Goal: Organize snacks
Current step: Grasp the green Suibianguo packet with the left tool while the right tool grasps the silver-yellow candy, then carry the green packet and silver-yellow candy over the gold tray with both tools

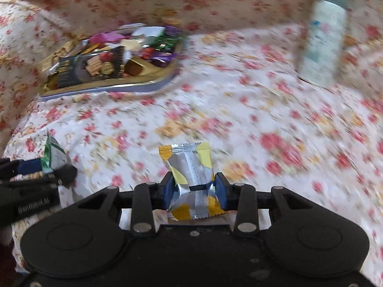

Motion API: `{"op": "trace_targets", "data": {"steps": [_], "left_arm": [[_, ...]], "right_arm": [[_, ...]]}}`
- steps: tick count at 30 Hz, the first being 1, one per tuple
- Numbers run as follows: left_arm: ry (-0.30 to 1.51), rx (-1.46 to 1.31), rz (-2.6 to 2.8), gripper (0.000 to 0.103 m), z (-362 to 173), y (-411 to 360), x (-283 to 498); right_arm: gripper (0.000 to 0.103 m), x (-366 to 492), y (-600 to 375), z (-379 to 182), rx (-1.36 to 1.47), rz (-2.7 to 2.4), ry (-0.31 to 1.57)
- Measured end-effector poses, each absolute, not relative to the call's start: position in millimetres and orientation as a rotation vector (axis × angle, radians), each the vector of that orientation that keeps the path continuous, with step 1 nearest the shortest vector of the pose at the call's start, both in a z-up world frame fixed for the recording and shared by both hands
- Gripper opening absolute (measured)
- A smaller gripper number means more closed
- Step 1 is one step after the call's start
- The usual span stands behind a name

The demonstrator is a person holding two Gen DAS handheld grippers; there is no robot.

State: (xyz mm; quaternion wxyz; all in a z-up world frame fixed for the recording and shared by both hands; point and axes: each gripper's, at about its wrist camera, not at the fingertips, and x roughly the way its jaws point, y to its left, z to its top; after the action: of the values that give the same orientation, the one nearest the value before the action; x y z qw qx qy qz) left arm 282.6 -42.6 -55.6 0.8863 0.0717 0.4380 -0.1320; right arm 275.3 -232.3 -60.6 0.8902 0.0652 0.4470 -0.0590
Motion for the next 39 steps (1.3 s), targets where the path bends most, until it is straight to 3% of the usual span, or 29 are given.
{"op": "trace_targets", "data": {"steps": [23, 39], "left_arm": [[0.958, 0.103, -0.247, 0.055, -44.5, -39.8, 278.5], [0.938, 0.111, -0.26, 0.055, -4.0, -43.3, 212.6]], "right_arm": [[0.039, 195.1, -238.4, -45.8, 0.317, -0.136, 0.859], [0.039, 143.0, -227.1, -19.7, 0.311, -0.111, 0.791]]}}
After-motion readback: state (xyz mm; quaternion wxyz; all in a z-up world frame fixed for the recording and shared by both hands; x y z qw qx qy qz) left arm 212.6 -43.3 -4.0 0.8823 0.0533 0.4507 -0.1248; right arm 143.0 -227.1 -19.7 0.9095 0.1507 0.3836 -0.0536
